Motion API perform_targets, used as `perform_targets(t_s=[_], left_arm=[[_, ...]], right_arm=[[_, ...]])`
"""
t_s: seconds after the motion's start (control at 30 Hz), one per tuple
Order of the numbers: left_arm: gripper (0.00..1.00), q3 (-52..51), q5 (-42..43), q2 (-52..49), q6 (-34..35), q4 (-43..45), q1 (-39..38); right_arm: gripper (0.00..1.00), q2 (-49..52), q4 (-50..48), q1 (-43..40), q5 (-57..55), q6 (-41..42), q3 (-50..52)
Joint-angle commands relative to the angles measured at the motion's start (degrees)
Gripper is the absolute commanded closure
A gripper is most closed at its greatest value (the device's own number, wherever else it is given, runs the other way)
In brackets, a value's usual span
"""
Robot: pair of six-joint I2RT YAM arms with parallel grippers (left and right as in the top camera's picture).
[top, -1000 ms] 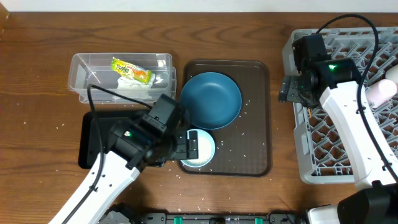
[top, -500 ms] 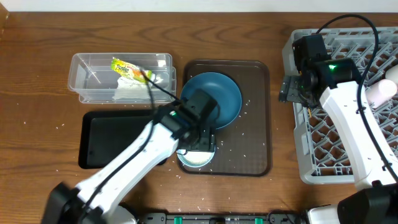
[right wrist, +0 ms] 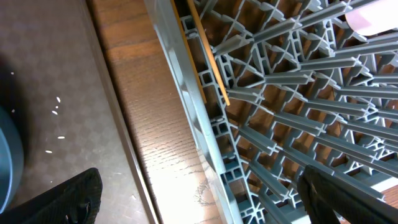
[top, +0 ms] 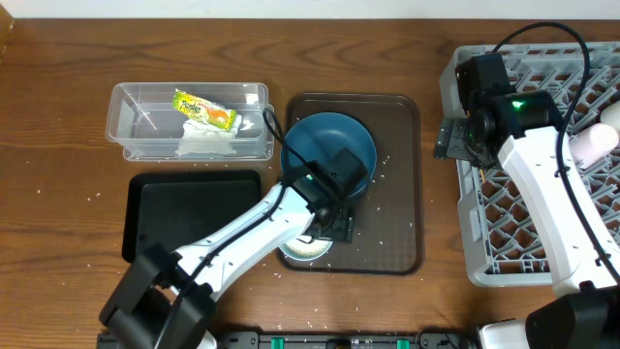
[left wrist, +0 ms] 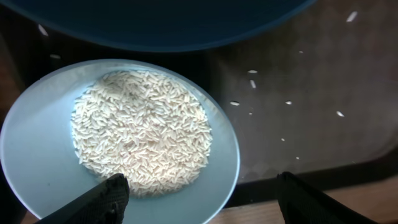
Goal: Sort waste into correct bins and load items into the dishwasher rack
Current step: 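Reach the left gripper right toward the light-blue bowl of rice, then close the left gripper on the rim of the rice bowl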
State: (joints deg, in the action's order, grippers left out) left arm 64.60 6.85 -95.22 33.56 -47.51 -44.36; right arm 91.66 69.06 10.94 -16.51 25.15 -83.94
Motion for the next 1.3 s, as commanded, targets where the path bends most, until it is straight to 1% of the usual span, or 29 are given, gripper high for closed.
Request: perform_targets(t_s=[0.0,0.07,0.13,0.23,0.47,0.53,0.67,0.7,1.07,1.2,1.27], left_arm=[[0.23,-0.6,-3.1,-1.3,3.3,-0.1,-0.5],[0.28,-0.6,-3.4,-1.6,4.0,-0.1,-0.9],[0.29,-0.6,-4.2,-1.9,5.5,-0.1,-1.4],[0.30,-0.6,-6.4,-2.8,7.8,-0.1,-2.9],[0.30,-0.6,-10.6,-4.3,10.7,-0.1,-5.2],[0.31,-0.6,-10.6,-4.4,10.7,0.1,-5.3],[0.43,-0.6,-10.6,-4.8,10.7,0.1,-5.4],[0.44,-0.6,-10.6,-4.9,10.7,0.1,-5.5],[0.44,-0.6,-10.6,-8.5,11.0,1.6,-8.2],[0.48,-0.6,-10.6,-8.5,11.4,1.6,-8.2],[0.54,-0.6,-10.6,-8.5,11.4,1.6,-8.2]], right_arm=[[0.01,-0.3,0.0,-0.5,-1.0,-0.5,-0.7],[0.01,-0.3,0.0,-0.5,-1.0,-0.5,-0.7],[0.01,-0.3,0.0,-0.5,-1.0,-0.5,-0.7],[0.01,-0.3,0.0,-0.5,-1.0,-0.5,-0.7],[0.01,-0.3,0.0,-0.5,-1.0,-0.5,-0.7],[0.01,-0.3,0.0,-0.5,-1.0,-0.5,-0.7],[0.01,-0.3,0.0,-0.5,-1.0,-0.5,-0.7],[0.01,-0.3,0.0,-0.5,-1.0,-0.5,-0.7],[0.01,-0.3,0.0,-0.5,-1.0,-0.5,-0.7],[0.01,-0.3,0.0,-0.5,-1.0,-0.5,-0.7],[0.01,-0.3,0.0,-0.5,-1.0,-0.5,-0.7]])
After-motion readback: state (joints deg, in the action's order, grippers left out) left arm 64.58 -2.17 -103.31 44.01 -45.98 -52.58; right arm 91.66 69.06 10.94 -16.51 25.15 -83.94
